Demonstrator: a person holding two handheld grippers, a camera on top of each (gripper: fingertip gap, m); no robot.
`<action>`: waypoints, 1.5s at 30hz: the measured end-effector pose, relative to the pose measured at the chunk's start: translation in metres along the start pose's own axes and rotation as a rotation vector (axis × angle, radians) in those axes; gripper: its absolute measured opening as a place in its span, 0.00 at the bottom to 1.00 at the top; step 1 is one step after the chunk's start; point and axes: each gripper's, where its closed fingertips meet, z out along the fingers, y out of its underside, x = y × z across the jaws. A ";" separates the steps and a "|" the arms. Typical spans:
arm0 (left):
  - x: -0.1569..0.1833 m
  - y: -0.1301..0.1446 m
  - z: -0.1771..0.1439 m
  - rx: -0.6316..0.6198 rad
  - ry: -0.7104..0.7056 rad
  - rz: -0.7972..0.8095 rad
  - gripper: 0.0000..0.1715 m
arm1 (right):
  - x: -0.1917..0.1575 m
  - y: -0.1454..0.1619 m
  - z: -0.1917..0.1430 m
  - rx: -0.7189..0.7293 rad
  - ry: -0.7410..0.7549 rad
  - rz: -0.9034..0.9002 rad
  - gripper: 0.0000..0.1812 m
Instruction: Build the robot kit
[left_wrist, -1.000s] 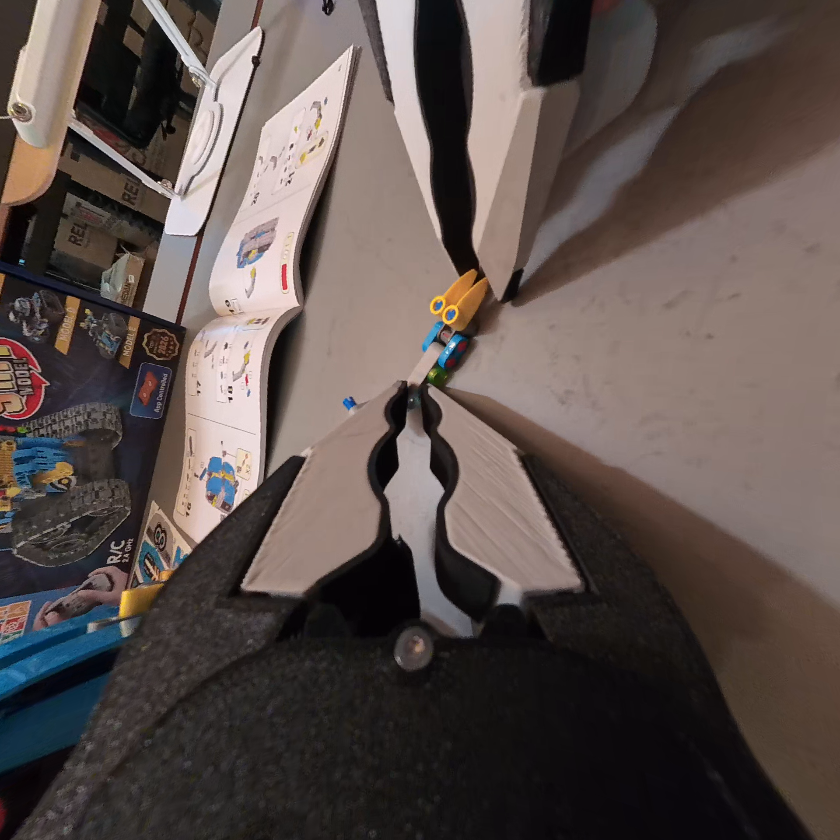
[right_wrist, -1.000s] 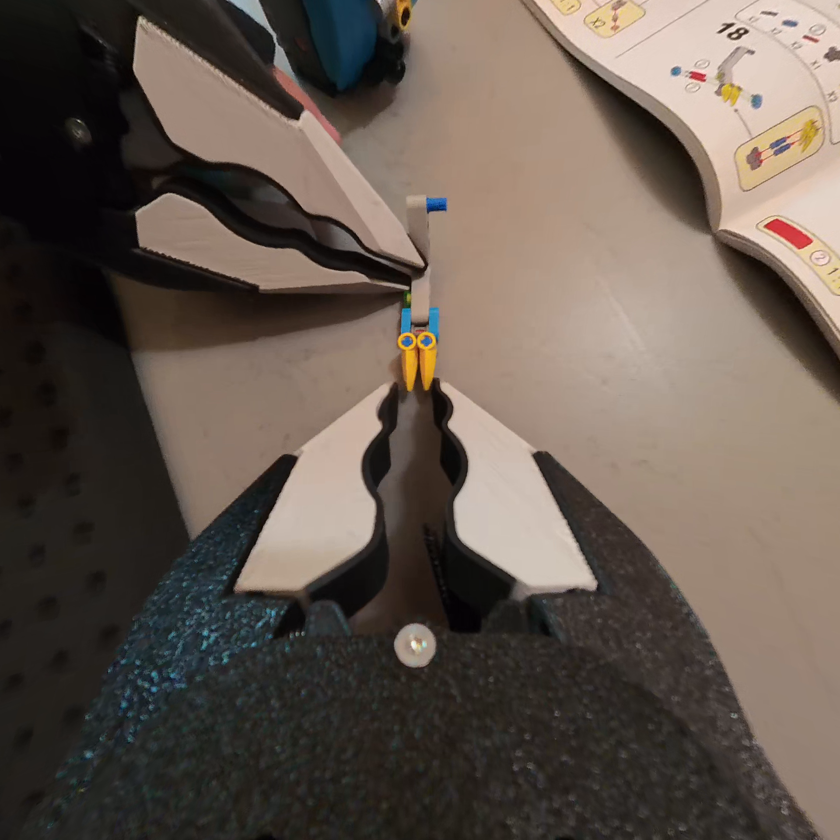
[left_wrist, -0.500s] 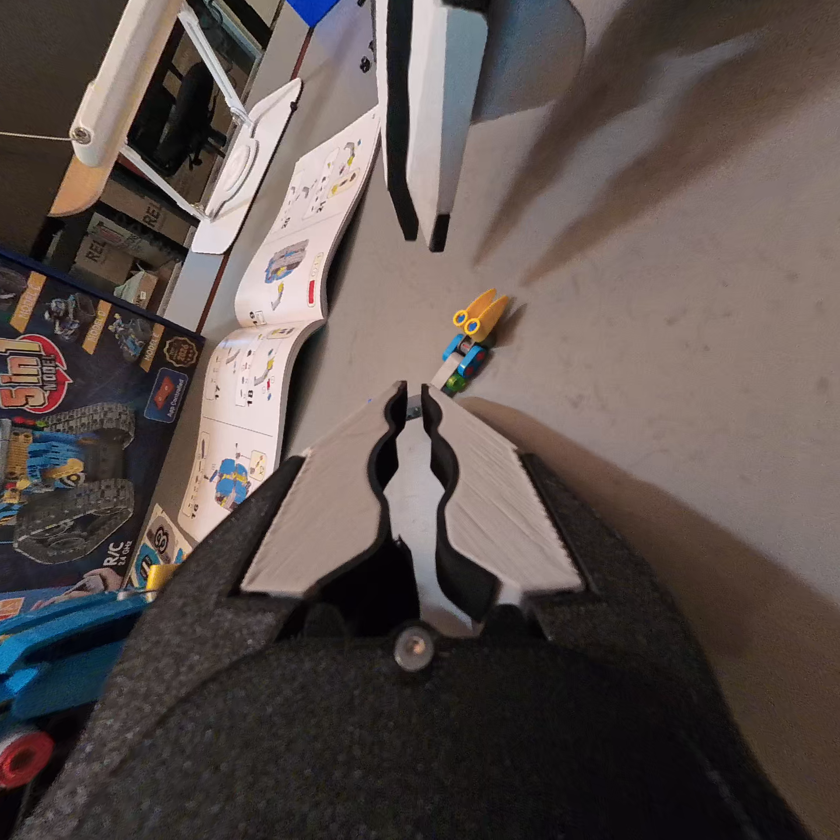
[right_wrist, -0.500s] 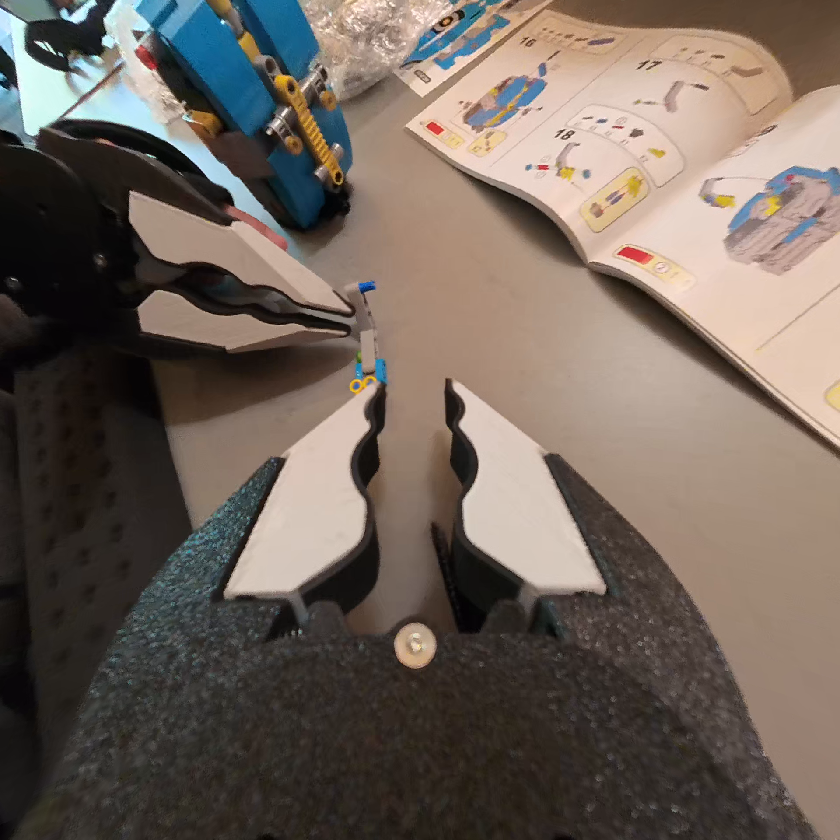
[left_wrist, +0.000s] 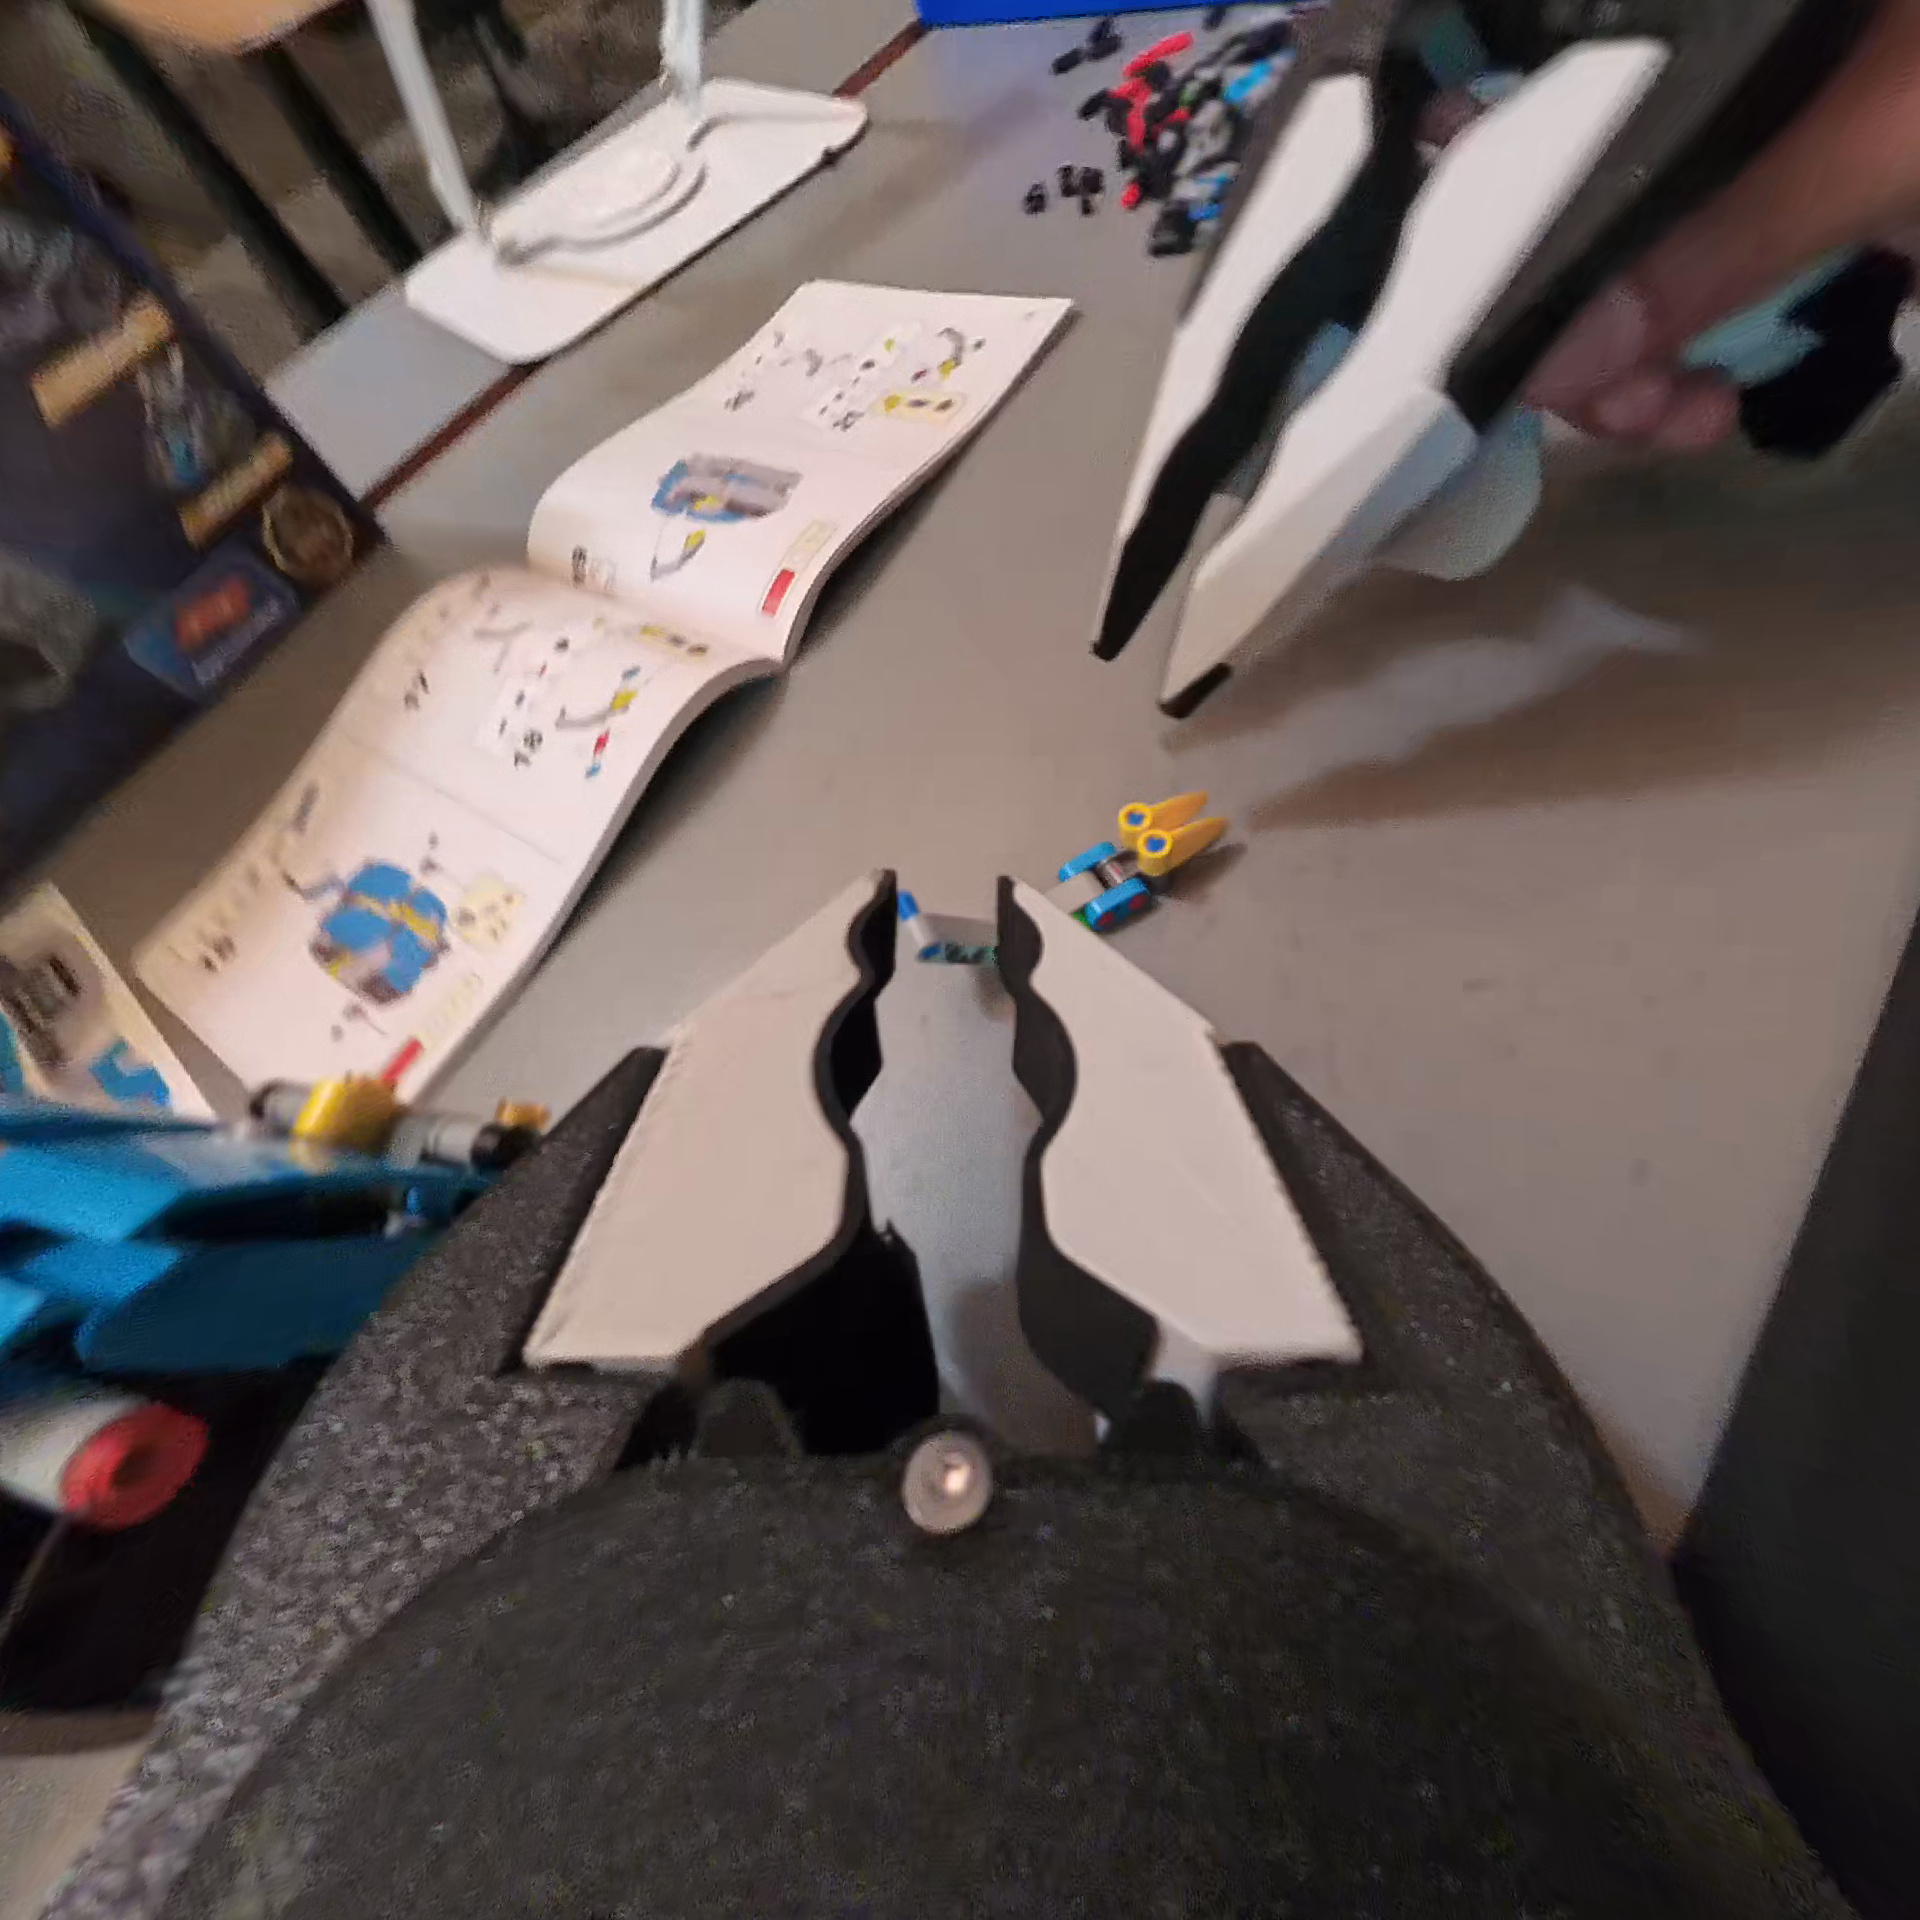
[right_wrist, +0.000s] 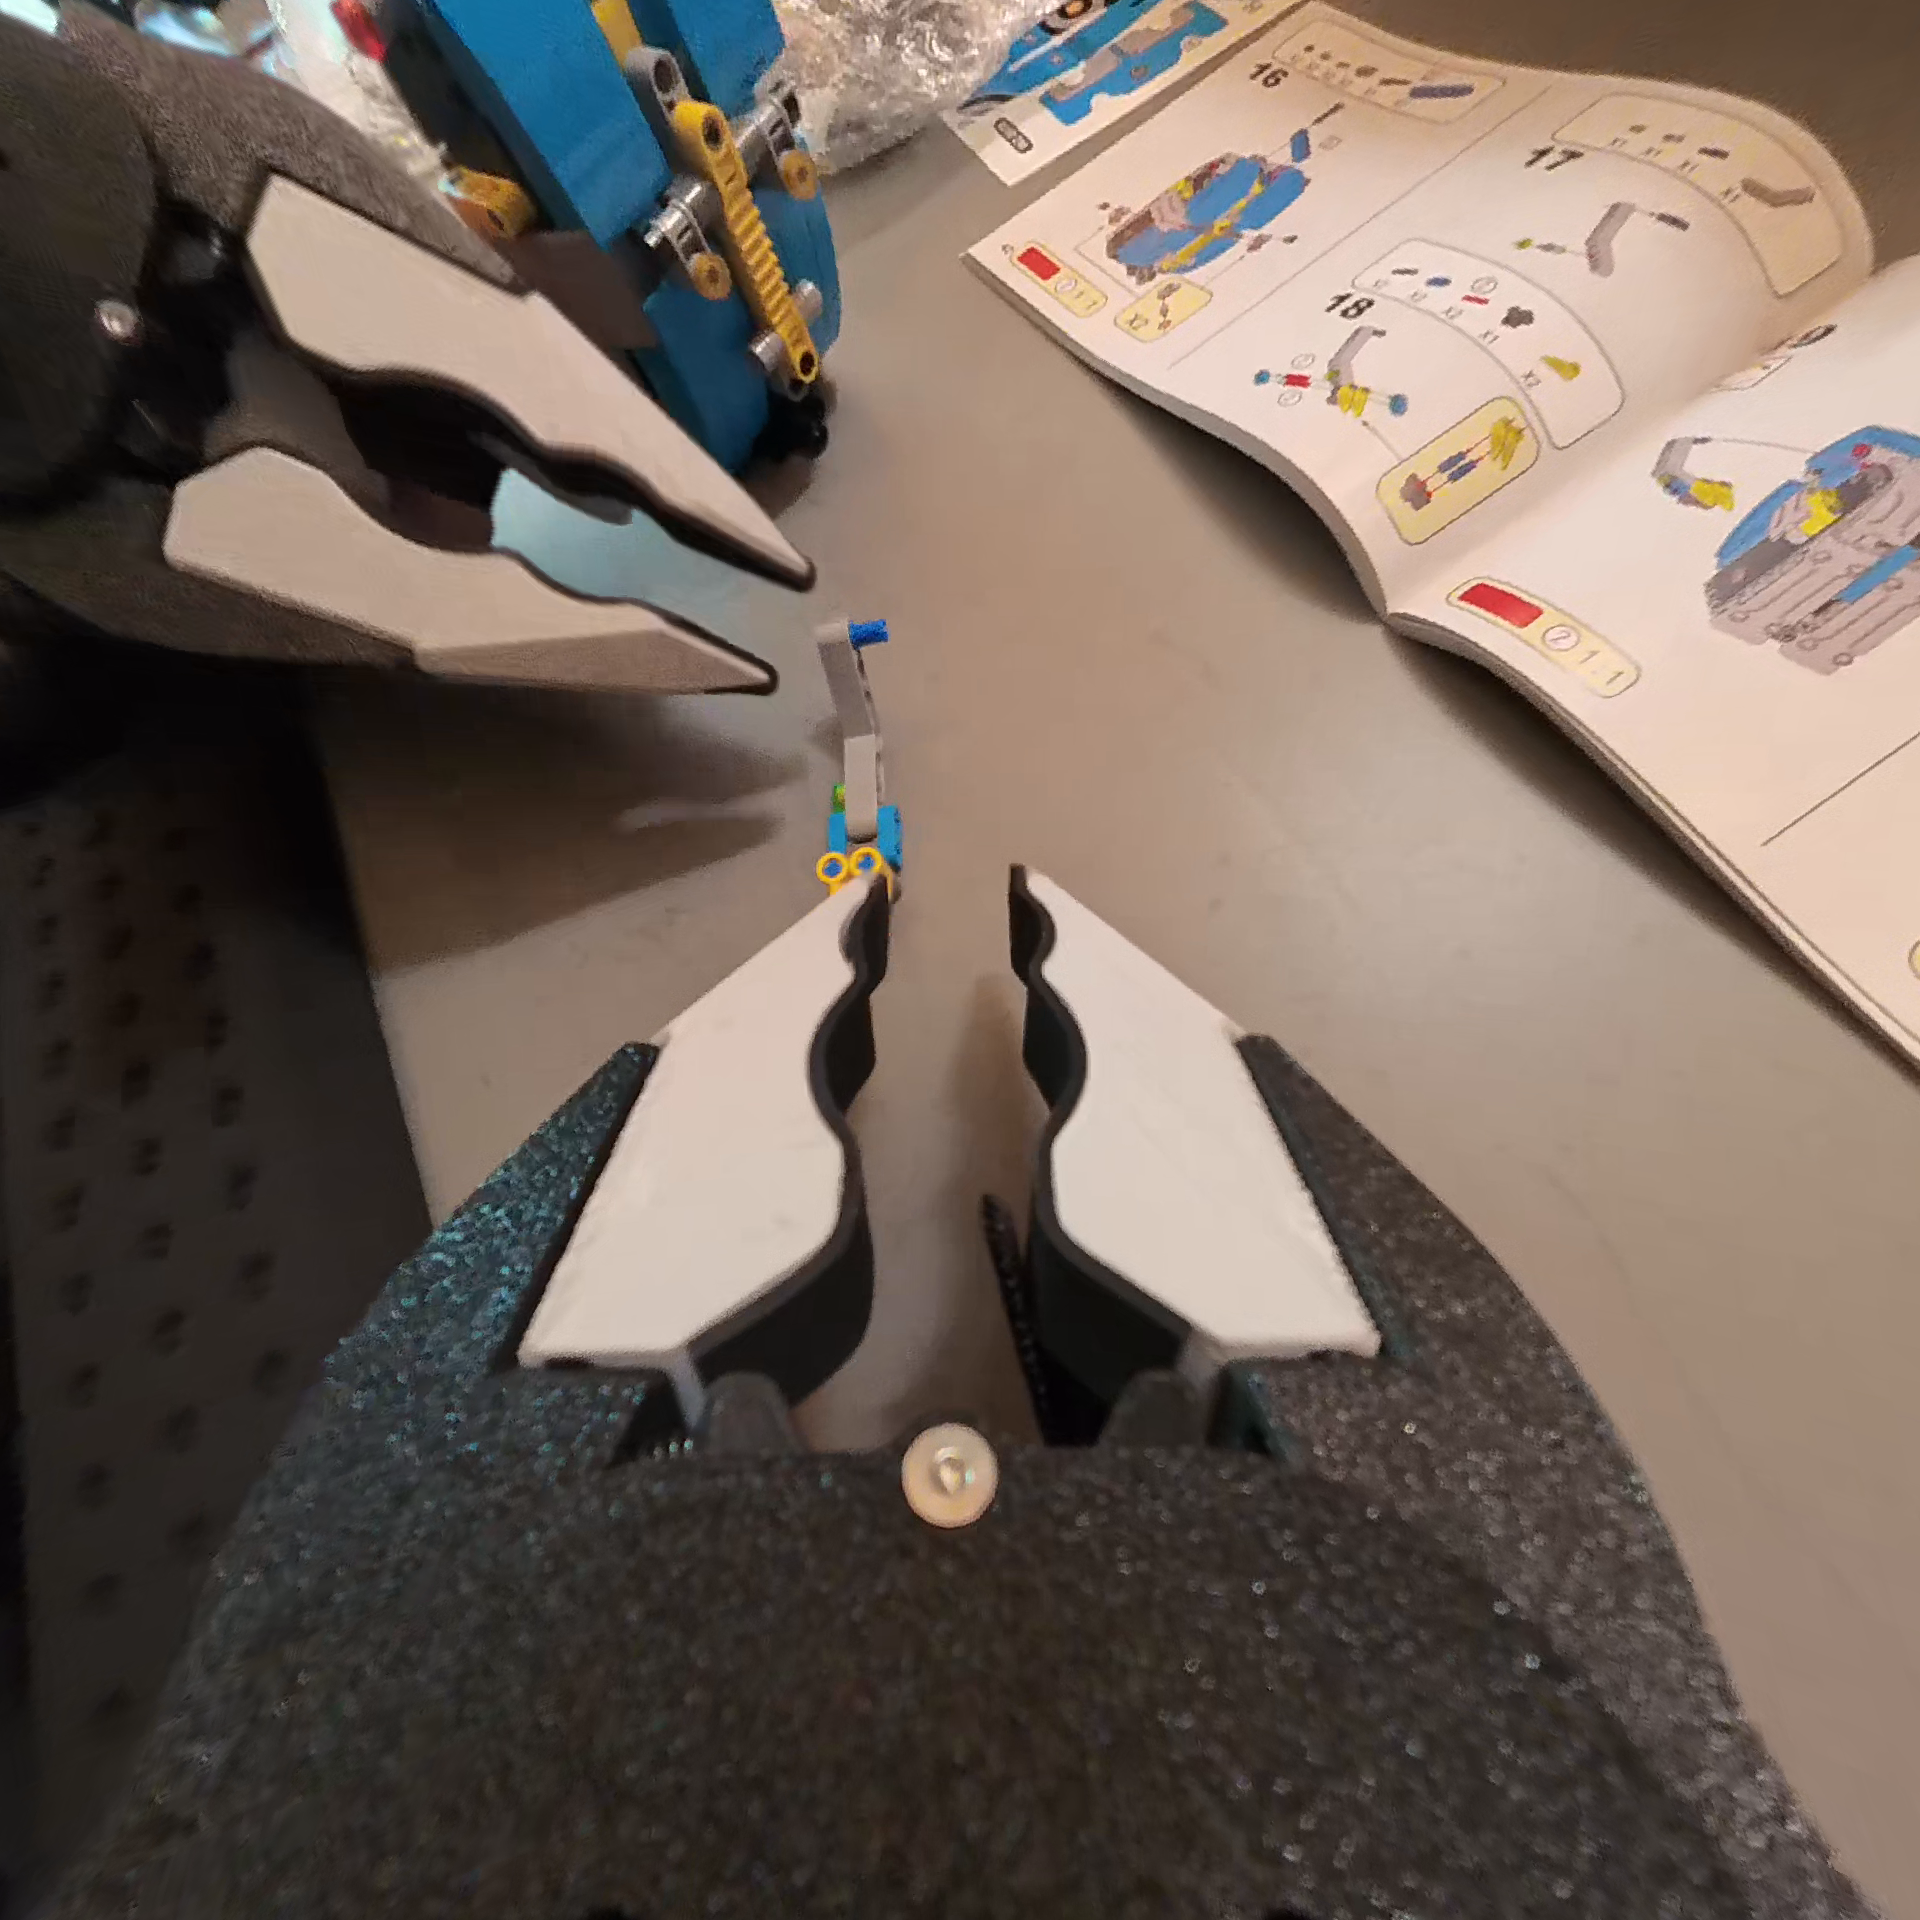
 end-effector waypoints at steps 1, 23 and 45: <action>-0.004 0.002 -0.001 -0.011 0.000 -0.064 0.12 | 0.001 0.001 0.000 -0.004 -0.005 0.012 0.12; 0.014 -0.014 0.002 0.017 0.243 -0.377 0.04 | -0.021 -0.014 -0.008 0.072 -0.094 0.004 0.12; 0.046 -0.108 -0.089 0.597 0.374 -0.383 0.05 | -0.108 -0.057 -0.055 0.277 -0.837 0.309 0.03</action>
